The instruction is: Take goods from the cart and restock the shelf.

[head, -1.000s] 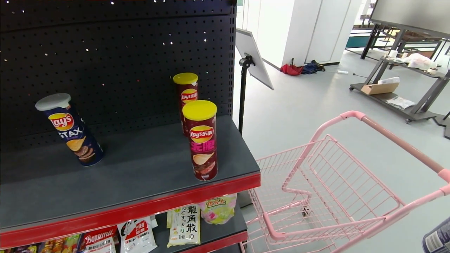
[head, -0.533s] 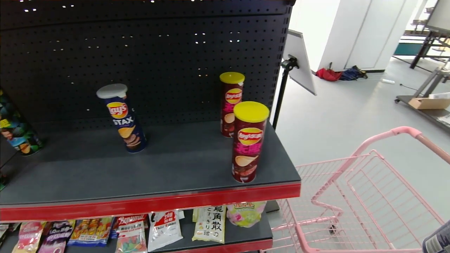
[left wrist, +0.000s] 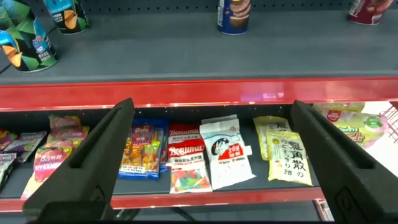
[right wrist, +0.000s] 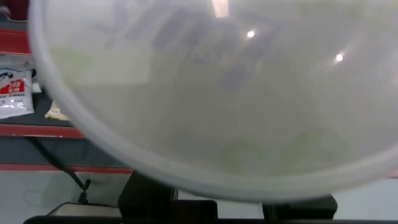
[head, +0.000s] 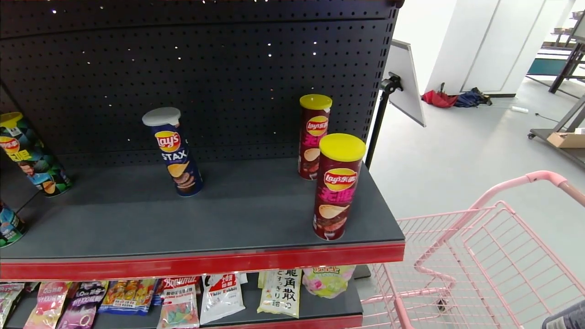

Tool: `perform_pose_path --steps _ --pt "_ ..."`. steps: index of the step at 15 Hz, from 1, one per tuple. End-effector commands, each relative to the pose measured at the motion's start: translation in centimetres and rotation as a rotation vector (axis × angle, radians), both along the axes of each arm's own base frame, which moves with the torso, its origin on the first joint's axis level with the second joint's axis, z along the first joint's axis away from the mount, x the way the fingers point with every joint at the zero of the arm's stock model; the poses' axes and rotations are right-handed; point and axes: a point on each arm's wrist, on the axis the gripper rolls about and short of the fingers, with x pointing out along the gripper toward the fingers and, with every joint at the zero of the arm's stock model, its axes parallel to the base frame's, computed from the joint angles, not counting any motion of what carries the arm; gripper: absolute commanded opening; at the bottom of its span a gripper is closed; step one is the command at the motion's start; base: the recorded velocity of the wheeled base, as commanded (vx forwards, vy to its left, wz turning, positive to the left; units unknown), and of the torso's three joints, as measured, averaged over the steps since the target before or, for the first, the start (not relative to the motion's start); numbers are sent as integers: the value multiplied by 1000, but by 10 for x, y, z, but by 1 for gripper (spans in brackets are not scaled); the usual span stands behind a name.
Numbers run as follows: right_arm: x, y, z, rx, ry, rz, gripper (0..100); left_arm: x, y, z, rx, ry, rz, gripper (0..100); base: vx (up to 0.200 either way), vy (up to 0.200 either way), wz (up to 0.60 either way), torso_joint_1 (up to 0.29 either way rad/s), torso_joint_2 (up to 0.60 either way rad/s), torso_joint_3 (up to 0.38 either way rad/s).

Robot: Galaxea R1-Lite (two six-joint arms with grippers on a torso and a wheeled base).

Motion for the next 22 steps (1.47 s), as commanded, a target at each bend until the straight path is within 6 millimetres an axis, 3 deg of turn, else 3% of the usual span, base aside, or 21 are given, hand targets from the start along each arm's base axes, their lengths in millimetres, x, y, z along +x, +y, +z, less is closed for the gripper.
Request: perform_pose_path --steps 1,19,22 --pt "-17 -2 -19 33 -65 56 0 0 0 0 1 0 0 100 0 200 0 2 -7 2" --pt "-28 -3 -44 127 -102 104 0 0 0 0 1 0 -1 100 0 200 0 2 3 1" --pt "-27 -3 -51 125 -94 118 0 0 0 0 -1 0 0 100 0 0 0 0 0 0"
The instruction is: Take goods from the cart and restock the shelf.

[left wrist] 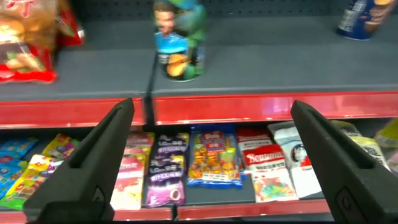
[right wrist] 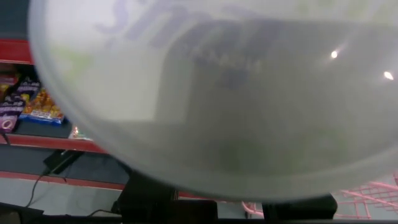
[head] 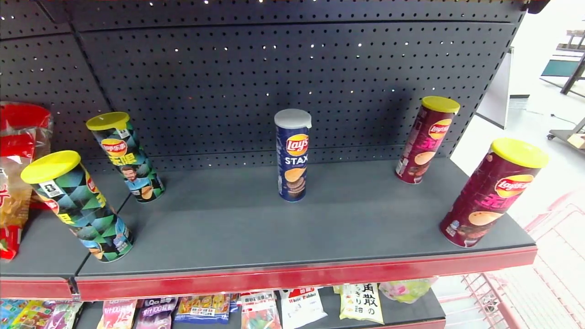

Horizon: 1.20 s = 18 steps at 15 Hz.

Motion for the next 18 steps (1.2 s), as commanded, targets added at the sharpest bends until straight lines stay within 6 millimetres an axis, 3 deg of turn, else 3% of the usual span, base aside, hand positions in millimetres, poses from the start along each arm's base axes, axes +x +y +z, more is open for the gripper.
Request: perform_pose_path --steps 1,6,9,10,11,12,13,14,16,18 --pt "0 0 -4 -2 6 11 0 0 0 0 -1 -1 1 100 0 0 0 0 0 0" --pt "1 0 -22 -3 30 62 0 3 0 2 11 41 -8 100 0 0 0 0 0 0" --pt "8 2 -28 10 -27 86 0 3 -2 3 90 42 -125 100 0 0 0 0 0 0" --pt "8 2 -28 10 -26 88 0 3 -3 6 89 27 -148 100 0 0 0 0 0 0" --pt "8 2 -28 11 -25 95 0 2 -3 22 73 3 -200 100 0 0 0 0 0 0" --pt "8 3 -29 27 -24 153 0 24 -5 101 -4 38 -280 100 0 0 0 0 0 0" --pt "8 4 -29 30 -23 175 0 42 -7 137 -20 44 -331 100 0 0 0 0 0 0" --pt "8 4 -28 28 -23 181 0 57 -11 149 3 71 -446 100 0 0 0 0 0 0" --pt "7 3 -29 29 -29 193 0 88 -22 137 102 188 -657 100 0 0 0 0 0 0" --pt "7 3 -29 29 -37 189 0 137 -37 135 103 284 -717 100 0 0 0 0 0 0"
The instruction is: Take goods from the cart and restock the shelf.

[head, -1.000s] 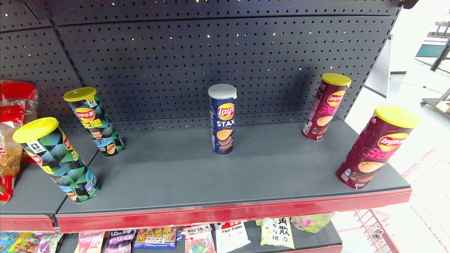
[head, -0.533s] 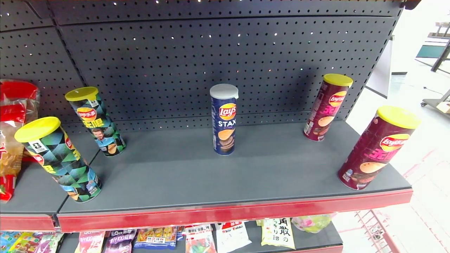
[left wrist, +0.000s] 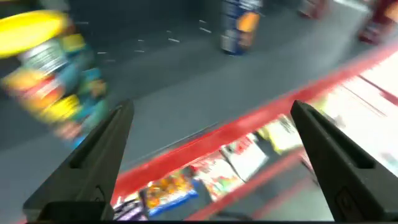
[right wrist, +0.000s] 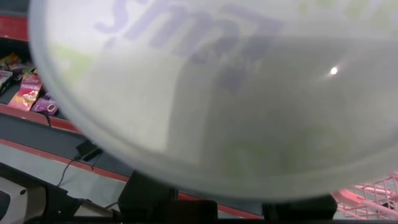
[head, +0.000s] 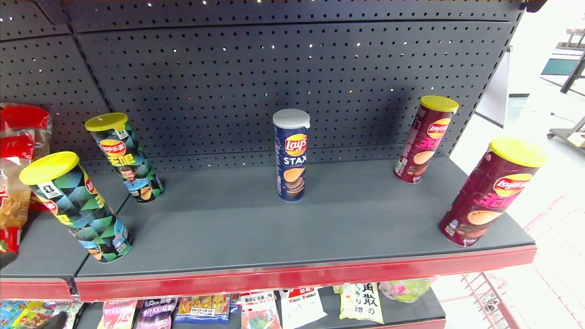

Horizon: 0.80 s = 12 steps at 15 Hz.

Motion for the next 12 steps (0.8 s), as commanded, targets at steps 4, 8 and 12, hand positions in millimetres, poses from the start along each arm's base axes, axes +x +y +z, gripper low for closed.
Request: perform_pose_path --steps 4,8,12 --pt "0 0 0 1 -4 0 0 173 -74 15 31 154 -381 100 0 0 0 0 0 0" --pt "0 -1 0 -2 -4 -20 0 232 -97 3 37 153 -436 100 0 0 0 0 0 0" --pt "0 -1 0 -3 -5 -30 0 275 -125 -4 25 86 -488 100 0 0 0 0 0 0"
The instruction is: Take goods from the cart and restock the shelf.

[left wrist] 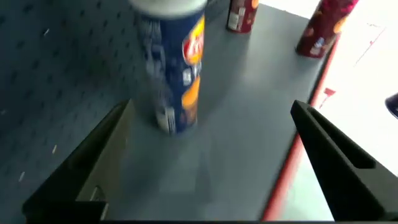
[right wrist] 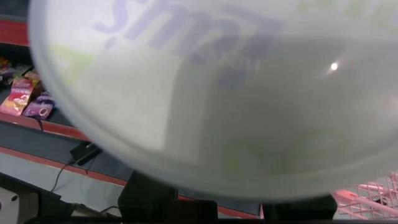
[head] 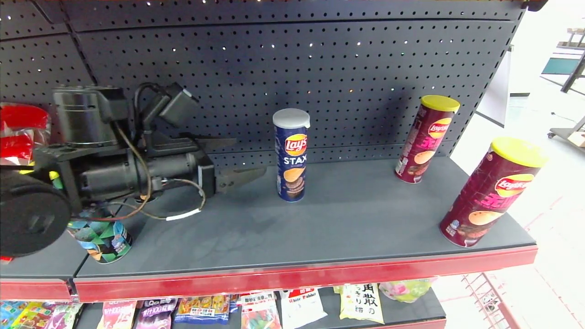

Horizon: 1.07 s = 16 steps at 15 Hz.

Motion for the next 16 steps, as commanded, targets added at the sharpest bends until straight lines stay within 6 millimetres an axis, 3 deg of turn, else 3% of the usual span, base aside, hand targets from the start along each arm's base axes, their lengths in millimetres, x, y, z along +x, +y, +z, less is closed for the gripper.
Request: perform_pose_path --steps 1,6,12,16 --pt "0 0 0 -1 2 2 0 34 -24 -23 14 36 -38 100 0 0 0 0 0 0" --pt "0 0 0 -2 2 -12 0 60 -45 -28 2 6 -68 100 0 0 0 0 0 0" --pt "0 0 0 -1 1 -14 0 92 -60 -24 -21 -49 -59 100 0 0 0 0 0 0" --pt "0 0 0 -1 1 -15 0 103 -66 -25 -28 -66 -62 100 0 0 0 0 0 0"
